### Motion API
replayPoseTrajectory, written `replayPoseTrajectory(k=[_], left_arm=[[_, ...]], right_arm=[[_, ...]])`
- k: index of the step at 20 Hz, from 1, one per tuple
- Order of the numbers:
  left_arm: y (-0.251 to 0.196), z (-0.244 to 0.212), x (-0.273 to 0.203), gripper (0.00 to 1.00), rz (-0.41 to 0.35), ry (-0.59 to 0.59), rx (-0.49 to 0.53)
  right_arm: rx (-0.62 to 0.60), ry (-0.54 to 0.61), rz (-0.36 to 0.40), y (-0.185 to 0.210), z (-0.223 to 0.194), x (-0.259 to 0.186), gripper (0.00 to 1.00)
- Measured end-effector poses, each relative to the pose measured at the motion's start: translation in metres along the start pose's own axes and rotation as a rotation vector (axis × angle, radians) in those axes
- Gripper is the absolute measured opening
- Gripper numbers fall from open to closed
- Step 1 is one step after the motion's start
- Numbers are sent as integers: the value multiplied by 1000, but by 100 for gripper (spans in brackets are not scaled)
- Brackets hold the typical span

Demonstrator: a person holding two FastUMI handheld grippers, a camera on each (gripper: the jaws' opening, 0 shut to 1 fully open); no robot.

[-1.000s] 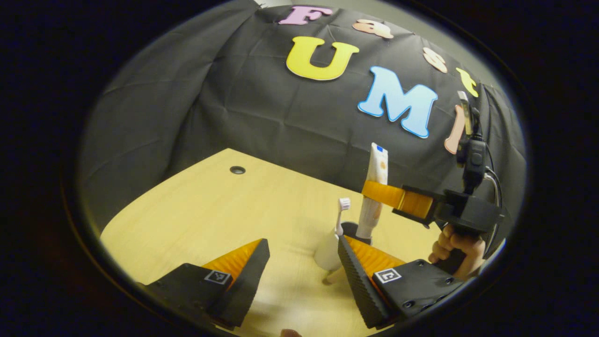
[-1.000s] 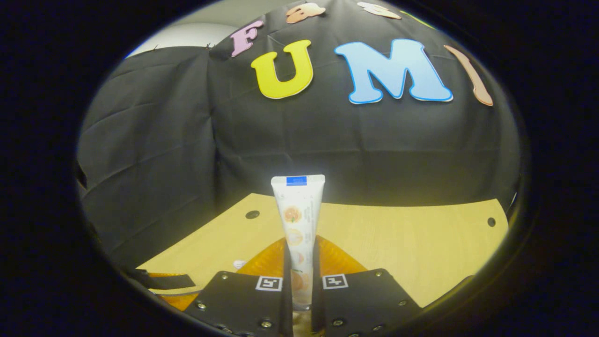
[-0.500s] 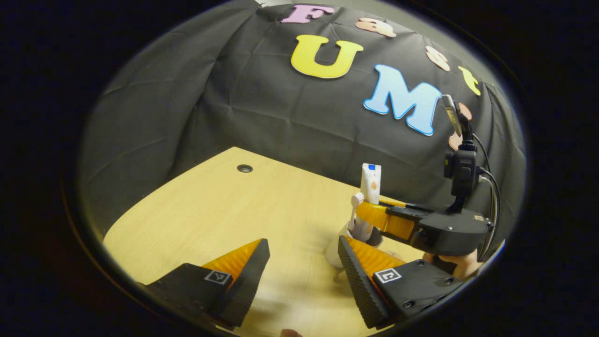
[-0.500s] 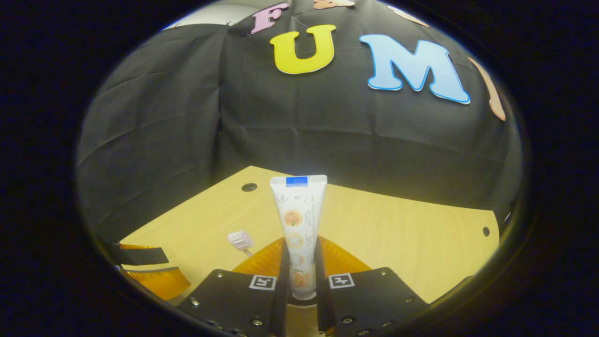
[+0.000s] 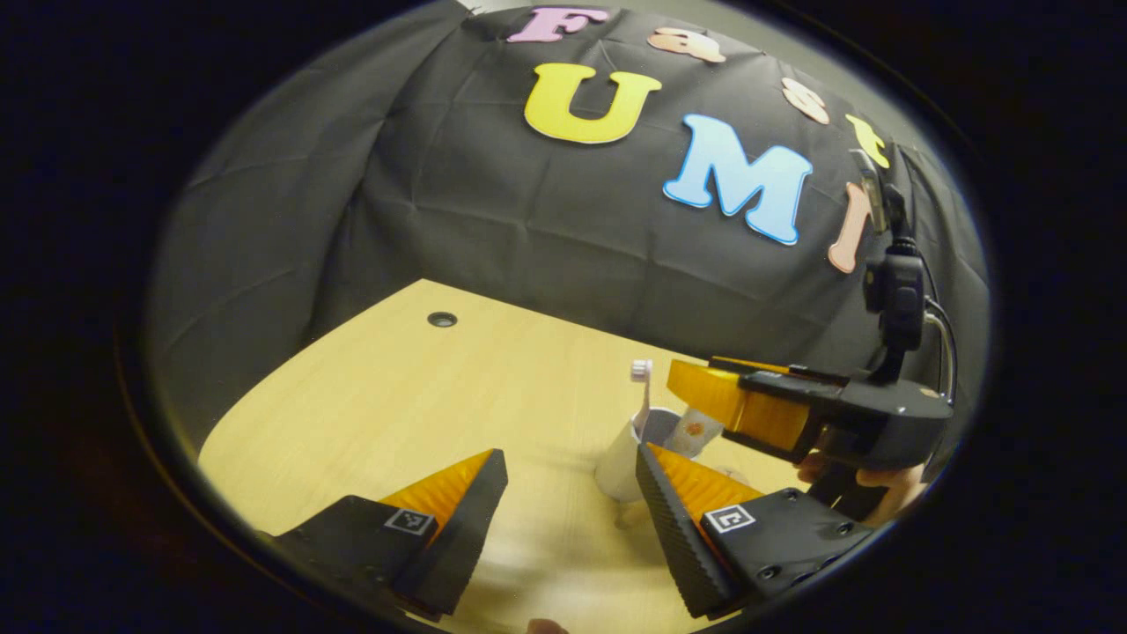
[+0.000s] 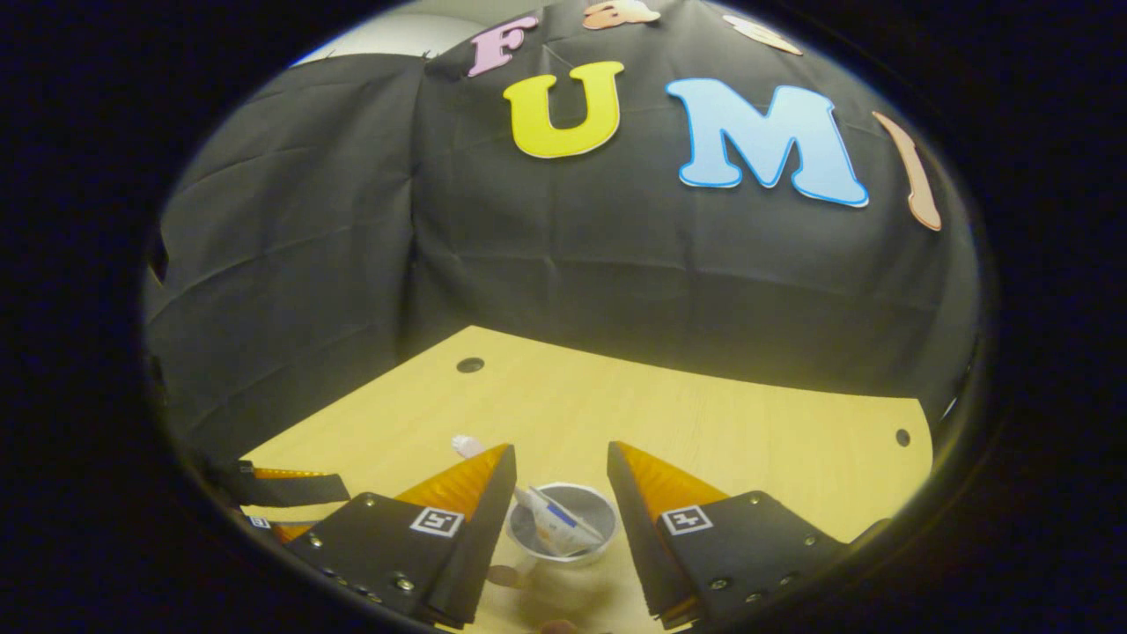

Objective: Put the toothbrush and toothpaste on the desktop into the cup, then pick up the cup and place it on the coaster on the desktop.

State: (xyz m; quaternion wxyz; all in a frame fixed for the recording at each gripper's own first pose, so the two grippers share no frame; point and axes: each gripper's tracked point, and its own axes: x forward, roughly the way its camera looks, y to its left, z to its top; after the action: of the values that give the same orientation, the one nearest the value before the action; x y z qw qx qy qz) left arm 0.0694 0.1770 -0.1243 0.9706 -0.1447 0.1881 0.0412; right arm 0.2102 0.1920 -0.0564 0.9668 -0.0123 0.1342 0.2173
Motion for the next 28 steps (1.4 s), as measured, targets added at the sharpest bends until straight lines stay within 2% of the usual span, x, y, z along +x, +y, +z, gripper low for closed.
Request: replayPoseTrajectory(k=[6,9,14,15,16,17,26,27,28], left_arm=[[-34,5,11,95,-52,19,48],[-55,-1,18,95,-88,50,71],[-80,-19,40,95,-132,133,110],[-83,-24,46,100,-134,162,116],[-87,-30,52,95,-138,194,118],[-90,-36,57,95,-143,229,117],[-92,-80,94,95,-94,490,178],[-92,-82,98,91,-84,518,181],[-92,-85,105,95,-80,540,184]], right_arm=[[25,-72,-36,-25,30,-42,66],[30,-87,-81,-48,35,-65,66],[49,-86,-182,-90,29,-106,66],[55,-79,-200,-97,24,-113,66],[64,-69,-210,-103,19,-119,67],[77,-55,-219,-110,13,-123,66],[197,42,-279,-156,-32,-144,66],[202,50,-288,-161,-37,-145,66],[208,58,-298,-166,-40,-147,66]])
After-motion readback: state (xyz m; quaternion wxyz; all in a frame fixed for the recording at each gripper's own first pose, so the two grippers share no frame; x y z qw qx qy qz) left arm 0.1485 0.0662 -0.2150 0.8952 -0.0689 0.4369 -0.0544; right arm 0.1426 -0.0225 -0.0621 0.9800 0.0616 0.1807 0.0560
